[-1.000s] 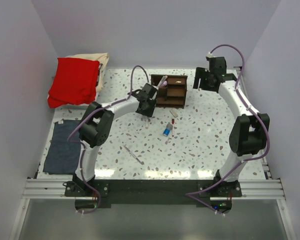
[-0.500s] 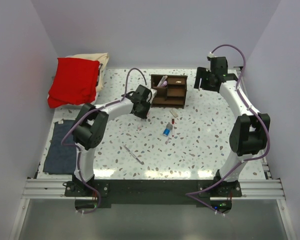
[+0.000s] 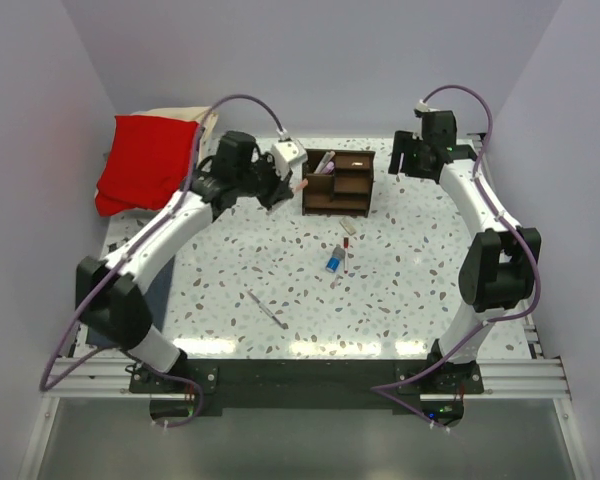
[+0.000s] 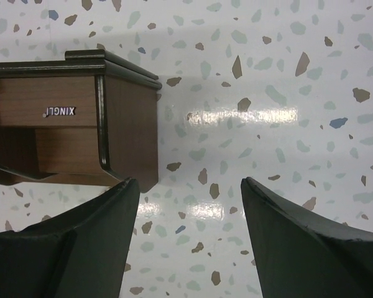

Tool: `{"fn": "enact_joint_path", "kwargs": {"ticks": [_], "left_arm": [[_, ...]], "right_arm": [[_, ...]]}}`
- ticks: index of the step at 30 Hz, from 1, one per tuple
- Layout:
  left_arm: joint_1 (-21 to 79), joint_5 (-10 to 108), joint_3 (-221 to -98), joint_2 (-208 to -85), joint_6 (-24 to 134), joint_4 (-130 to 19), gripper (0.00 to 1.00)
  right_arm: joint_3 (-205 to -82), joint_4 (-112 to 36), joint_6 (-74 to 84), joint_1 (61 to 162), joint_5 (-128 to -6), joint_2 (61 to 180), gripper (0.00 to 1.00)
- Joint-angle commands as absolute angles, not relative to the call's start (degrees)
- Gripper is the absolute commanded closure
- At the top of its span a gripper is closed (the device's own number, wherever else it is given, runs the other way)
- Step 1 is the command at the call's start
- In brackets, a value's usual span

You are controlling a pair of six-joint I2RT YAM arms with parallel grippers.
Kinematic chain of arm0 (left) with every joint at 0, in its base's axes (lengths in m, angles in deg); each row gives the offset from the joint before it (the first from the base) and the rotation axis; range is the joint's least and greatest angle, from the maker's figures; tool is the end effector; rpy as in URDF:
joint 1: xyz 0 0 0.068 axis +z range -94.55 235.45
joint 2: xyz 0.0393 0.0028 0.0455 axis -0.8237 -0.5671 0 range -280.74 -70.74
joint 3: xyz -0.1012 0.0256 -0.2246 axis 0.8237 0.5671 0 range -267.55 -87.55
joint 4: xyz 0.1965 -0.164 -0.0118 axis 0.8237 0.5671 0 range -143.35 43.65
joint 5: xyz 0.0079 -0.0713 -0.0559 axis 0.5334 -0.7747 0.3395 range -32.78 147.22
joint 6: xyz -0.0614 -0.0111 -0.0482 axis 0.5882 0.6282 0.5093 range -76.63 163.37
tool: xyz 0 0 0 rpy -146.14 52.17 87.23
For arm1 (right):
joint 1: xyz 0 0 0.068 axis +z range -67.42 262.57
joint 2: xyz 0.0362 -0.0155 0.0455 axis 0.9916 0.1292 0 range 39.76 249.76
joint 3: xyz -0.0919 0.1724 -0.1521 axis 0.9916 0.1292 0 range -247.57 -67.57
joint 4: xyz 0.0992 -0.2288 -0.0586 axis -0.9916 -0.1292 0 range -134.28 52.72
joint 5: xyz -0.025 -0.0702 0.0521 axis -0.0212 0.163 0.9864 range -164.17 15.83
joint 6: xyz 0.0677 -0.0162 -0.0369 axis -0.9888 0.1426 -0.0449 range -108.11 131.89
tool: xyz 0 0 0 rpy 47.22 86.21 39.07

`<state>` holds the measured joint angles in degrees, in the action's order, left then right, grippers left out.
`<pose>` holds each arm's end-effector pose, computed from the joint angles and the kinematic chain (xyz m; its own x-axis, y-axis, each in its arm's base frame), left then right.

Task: Sort the stationery into containers
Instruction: Pick up the pen from the center of the board, then place the pen in the storage box.

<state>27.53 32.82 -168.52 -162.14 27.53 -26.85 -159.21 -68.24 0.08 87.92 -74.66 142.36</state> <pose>0.3231 -0.2028 0.2855 -0.3146 0.4480 -0.8368 0.8358 0.5486 -0.0205 0.4219 0.0389 0.2644 -0.6689 0.1430 -0.7295 0.0513 0.9879 0.1466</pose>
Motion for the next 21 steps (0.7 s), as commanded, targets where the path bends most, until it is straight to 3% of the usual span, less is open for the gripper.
{"fn": "enact_joint_path", "kwargs": {"ticks": [1, 3, 5, 11, 21], "left_arm": [[28.29, 23.22, -158.68, -156.7, 24.46, -63.21, 1.0], [28.73, 22.94, -150.33, -158.01, 29.29, -88.16, 1.0], [28.21, 25.93, -152.74, -161.6, 31.49, -94.55, 1.0], [29.0, 29.53, -167.51, -179.43, 39.41, -98.87, 1.0], [30.75, 28.57, -178.6, -191.24, 42.93, -97.56, 1.0]], "right_arm": [[-160.04, -65.49, 2.66, 88.02, -72.69, 141.8, 0.3], [-158.02, -63.14, 4.42, 88.02, -71.71, 141.27, 0.3], [-156.09, -61.11, 5.21, 88.02, -71.7, 140.04, 0.3], [-156.69, -61.8, 5.04, 88.02, -72.23, 139.86, 0.3], [-155.73, -62.33, 5.65, 88.29, -73.99, 139.78, 0.3]]}}
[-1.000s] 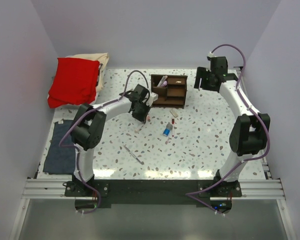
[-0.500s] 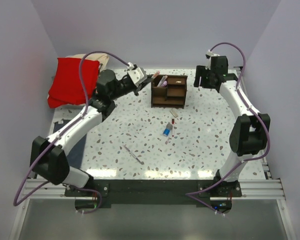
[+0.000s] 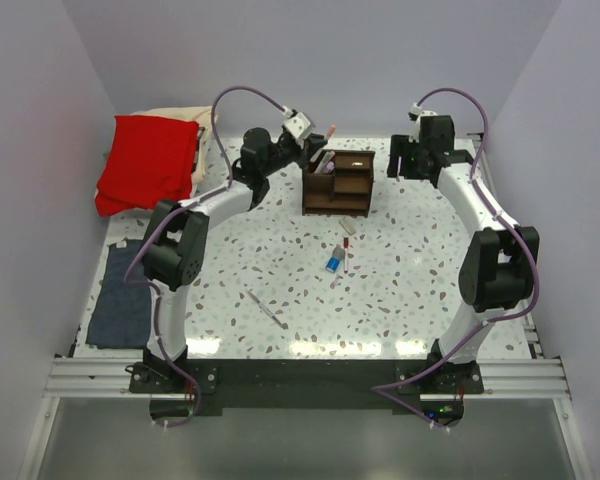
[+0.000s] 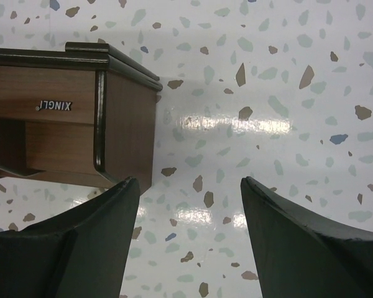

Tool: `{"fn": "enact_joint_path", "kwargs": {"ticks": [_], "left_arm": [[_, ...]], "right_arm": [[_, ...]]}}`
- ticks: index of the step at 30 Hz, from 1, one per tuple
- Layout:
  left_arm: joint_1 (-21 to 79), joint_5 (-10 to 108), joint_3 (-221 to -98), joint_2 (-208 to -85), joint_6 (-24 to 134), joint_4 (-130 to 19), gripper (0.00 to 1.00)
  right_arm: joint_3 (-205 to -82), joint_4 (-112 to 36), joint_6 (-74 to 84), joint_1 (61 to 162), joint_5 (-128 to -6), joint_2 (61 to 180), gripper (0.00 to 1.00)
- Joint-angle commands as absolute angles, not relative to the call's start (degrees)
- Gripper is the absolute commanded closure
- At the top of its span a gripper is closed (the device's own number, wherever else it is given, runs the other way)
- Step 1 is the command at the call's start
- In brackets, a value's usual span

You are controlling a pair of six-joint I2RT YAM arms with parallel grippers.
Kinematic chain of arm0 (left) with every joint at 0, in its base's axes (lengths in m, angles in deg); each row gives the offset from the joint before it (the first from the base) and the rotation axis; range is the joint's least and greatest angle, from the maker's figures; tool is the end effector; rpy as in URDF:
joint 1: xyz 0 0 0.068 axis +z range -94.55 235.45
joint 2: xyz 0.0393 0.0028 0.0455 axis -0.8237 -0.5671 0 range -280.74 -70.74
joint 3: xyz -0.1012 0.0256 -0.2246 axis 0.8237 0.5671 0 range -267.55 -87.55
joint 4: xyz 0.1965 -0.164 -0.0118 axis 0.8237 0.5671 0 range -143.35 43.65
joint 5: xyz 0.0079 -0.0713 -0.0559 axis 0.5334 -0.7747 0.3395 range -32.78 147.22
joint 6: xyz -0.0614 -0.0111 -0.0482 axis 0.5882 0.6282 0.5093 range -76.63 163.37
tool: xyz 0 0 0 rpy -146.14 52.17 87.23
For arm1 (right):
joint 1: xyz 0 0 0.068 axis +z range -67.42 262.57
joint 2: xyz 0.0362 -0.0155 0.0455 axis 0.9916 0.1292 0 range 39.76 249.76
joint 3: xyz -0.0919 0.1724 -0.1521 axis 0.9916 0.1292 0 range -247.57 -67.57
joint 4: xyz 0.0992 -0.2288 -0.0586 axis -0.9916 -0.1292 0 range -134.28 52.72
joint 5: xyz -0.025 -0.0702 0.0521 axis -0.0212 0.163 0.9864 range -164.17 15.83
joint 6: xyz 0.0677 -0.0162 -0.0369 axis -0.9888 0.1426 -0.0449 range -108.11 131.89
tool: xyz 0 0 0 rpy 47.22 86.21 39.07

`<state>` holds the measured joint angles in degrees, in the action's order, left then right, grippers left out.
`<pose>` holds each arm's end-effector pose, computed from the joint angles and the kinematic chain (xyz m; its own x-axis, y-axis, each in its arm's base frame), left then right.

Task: Sort the stationery into containers
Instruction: Place the pen in the storage box, then pick up the pen from the center of the board.

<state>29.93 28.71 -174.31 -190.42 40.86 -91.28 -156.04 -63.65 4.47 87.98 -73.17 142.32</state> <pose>0.4412 -0.2464 0.2521 0.1142 -0.0119 -0.9934 0.8034 0.5892 0.0853 0.4243 0.0413 0.2536 -0.6545 0.0678 -0.7530 -0.0229 0.9937 0.1094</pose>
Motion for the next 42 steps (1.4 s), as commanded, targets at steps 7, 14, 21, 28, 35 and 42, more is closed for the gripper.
{"fn": "enact_joint_path", "kwargs": {"ticks": [7, 14, 21, 28, 35, 42], "left_arm": [[31.02, 28.39, -177.12, -192.65, 46.79, -97.64, 1.0], [31.37, 28.48, -175.79, -193.79, 47.59, -97.91, 0.85], [32.34, 29.18, -174.65, -193.27, 47.15, -97.47, 0.6], [34.09, 28.31, -169.56, -182.41, 44.25, -97.21, 0.57], [36.47, 11.07, -162.16, -160.32, 20.81, -54.66, 0.4], [36.56, 11.41, -162.89, -156.62, -6.16, -8.82, 0.42]], "right_arm": [[-158.01, -63.12, 5.91, 88.64, -73.99, 142.05, 0.3], [-159.86, -62.86, 6.0, 89.25, -73.99, 143.64, 0.3], [-159.07, -62.59, 5.83, 89.78, -73.99, 143.29, 0.3], [-158.37, -62.15, 5.74, 90.04, -73.99, 142.59, 0.29], [-155.38, -61.71, 6.62, 89.96, -71.88, 141.36, 0.29], [-153.36, -63.12, 11.54, 90.4, -62.39, 139.69, 0.27]]}}
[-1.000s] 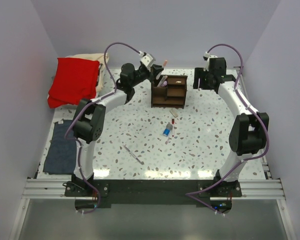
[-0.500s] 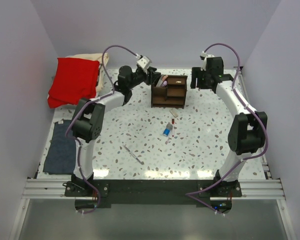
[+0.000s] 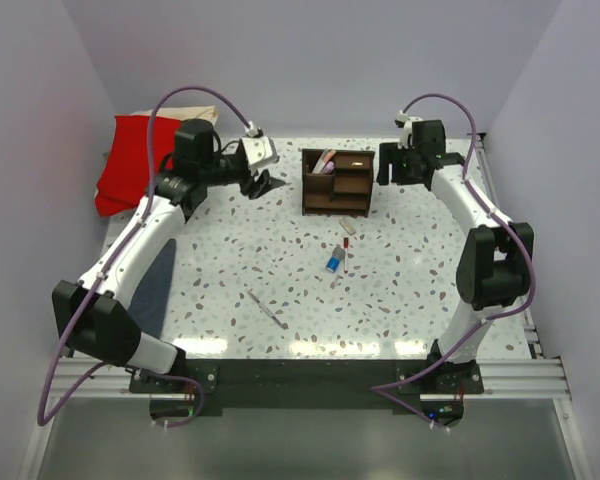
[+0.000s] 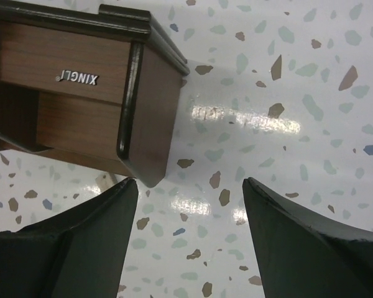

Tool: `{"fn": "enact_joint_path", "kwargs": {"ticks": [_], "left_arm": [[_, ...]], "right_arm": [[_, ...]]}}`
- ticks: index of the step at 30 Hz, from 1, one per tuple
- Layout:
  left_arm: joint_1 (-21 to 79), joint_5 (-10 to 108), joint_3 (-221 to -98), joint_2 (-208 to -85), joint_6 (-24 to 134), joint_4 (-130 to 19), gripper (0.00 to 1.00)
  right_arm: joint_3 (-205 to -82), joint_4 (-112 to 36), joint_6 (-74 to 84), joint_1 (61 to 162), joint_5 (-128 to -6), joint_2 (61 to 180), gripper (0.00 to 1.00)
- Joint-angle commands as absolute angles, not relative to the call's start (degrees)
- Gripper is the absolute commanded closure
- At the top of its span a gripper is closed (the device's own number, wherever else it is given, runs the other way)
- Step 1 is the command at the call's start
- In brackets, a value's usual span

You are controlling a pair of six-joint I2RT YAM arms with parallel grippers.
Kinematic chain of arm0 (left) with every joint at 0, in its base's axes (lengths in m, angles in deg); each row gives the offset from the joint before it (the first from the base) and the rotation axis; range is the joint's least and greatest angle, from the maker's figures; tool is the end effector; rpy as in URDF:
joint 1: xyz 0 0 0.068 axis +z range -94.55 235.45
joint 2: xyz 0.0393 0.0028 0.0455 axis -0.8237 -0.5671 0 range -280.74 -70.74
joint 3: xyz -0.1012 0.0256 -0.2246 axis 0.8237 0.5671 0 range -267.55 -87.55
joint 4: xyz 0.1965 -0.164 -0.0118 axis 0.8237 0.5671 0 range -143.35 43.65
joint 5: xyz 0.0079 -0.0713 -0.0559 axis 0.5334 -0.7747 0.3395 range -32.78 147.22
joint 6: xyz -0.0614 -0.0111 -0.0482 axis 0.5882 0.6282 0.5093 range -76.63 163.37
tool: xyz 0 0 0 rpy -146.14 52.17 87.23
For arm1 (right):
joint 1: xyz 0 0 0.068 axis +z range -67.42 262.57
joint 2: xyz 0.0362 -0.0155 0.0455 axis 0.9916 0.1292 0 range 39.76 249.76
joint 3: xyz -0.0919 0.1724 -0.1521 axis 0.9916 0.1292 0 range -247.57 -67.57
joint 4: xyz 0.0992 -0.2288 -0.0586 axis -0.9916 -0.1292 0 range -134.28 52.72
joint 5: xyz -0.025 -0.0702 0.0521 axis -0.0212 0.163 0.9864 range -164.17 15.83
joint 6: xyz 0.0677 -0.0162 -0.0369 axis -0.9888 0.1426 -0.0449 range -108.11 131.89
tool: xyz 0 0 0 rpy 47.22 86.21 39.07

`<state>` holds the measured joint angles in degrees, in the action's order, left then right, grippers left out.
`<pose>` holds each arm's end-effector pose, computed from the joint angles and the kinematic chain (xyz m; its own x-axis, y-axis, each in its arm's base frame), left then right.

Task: Sort the stationery into containers
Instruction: Pick up the pen from the center of the board.

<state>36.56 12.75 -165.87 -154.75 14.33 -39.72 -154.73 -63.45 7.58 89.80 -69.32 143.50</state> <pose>0.3203 -0.1596 0.3456 0.1422 0.3175 -0.9376 0.9008 0.3512 0.2555 0.4228 0.0594 0.2377 -0.6856 -0.0114 -0.7279 -0.1356 0.9844 0.1123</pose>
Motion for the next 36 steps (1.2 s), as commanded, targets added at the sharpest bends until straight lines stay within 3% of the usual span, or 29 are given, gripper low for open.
{"fn": "enact_joint_path", "kwargs": {"ticks": [1, 5, 9, 14, 23, 30, 36], "left_arm": [[36.56, 12.91, -162.09, -155.92, -6.29, -8.88, 0.42], [36.99, 18.72, -158.66, -155.47, 2.21, -17.1, 0.43], [37.34, 28.01, -154.09, -153.46, 19.94, -30.74, 0.43], [38.22, 34.27, -150.66, -152.48, 29.73, -38.48, 0.43], [39.63, 36.92, -151.09, -150.99, 30.89, -41.92, 0.43], [40.6, 35.43, -148.99, -149.5, 30.53, -44.12, 0.43], [40.6, 33.31, -145.38, -148.0, 31.15, -45.17, 0.43]], "right_arm": [[-153.18, -63.81, 11.54, 90.57, -61.87, 139.6, 0.27], [-153.44, -68.29, 9.79, 91.62, -62.82, 138.99, 0.29], [-151.6, -73.13, -2.4, 93.73, -68.18, 137.5, 0.35], [-150.63, -73.05, -2.52, 102.61, -75.83, 137.22, 0.37], [-150.99, -79.38, -13.15, 105.34, -86.64, 143.82, 0.44], [-147.38, -77.72, -13.34, 106.48, -85.94, 145.31, 0.46], [-152.56, -77.09, -15.7, 109.46, -84.19, 149.08, 0.47]]}}
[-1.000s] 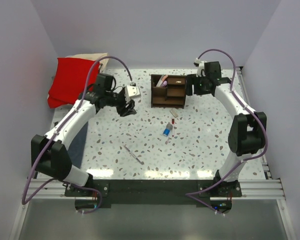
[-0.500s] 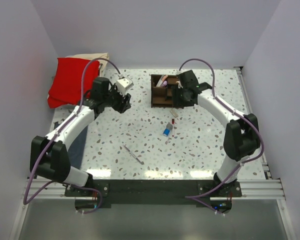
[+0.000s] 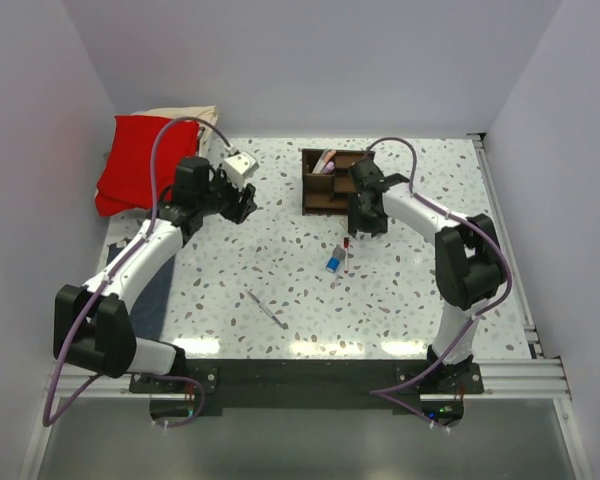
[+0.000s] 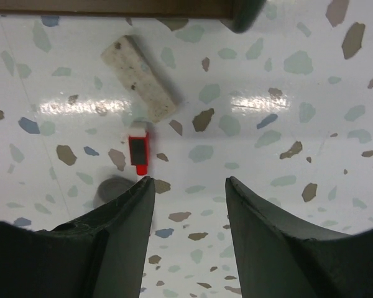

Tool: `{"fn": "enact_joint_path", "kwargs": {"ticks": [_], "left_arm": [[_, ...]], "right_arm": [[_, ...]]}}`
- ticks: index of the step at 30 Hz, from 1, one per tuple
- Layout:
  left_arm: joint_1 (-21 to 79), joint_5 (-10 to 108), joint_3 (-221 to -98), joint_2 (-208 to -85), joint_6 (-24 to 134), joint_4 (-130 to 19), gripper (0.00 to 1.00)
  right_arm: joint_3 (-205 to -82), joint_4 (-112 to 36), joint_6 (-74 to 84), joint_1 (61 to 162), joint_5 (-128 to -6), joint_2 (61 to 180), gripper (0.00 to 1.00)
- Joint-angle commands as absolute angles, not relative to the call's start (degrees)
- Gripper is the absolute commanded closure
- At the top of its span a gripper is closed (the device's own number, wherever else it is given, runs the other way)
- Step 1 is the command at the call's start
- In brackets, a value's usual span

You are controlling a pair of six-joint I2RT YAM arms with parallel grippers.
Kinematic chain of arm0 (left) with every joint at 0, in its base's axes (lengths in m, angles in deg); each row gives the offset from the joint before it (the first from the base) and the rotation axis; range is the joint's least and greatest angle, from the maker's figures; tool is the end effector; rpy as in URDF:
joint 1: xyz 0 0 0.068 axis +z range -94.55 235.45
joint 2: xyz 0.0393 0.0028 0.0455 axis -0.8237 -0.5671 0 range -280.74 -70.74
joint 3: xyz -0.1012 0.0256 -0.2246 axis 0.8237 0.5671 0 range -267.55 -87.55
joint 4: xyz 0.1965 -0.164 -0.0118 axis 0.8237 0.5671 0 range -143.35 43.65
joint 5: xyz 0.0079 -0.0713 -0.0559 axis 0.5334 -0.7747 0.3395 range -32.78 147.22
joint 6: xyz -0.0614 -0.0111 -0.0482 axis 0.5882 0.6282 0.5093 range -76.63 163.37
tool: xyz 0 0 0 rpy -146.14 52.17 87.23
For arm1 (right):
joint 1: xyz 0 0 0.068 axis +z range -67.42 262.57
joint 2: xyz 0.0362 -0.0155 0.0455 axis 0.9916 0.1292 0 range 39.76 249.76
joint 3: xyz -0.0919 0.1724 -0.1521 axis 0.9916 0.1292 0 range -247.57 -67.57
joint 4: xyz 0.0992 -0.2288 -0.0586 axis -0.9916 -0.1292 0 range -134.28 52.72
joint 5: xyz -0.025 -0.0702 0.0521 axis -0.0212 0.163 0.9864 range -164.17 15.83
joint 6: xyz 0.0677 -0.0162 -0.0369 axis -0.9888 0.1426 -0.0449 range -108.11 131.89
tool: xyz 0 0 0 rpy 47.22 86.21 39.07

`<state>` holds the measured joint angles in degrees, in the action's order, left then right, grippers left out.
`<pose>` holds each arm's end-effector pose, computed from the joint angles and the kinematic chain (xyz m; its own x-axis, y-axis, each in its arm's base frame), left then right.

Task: Sort the stationery into containers
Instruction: Pick up the pen from the center of the board.

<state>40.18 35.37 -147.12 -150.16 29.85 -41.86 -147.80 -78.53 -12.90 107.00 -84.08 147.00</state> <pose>0.3201 -0.1135 0.2513 -0.3589 0.3229 -0.8757 0.6531 0.7572 0.0115 0.3536 0.1478 0.1548 -0.9143 0.0384 -0.4033 0.0376 0.9992 0.0100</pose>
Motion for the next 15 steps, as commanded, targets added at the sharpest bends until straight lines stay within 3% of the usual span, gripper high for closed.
{"fn": "enact_joint_path", "kwargs": {"ticks": [1, 15], "left_arm": [[40.6, 33.23, -144.77, -147.83, 31.06, -45.35, 0.43], [40.95, 33.23, -142.92, -145.54, 31.24, -46.05, 0.43]], "right_arm": [[-153.08, -76.92, -15.97, 109.99, -83.92, 149.79, 0.48], [-151.51, -76.92, -22.91, 112.02, -83.66, 152.78, 0.49]]}}
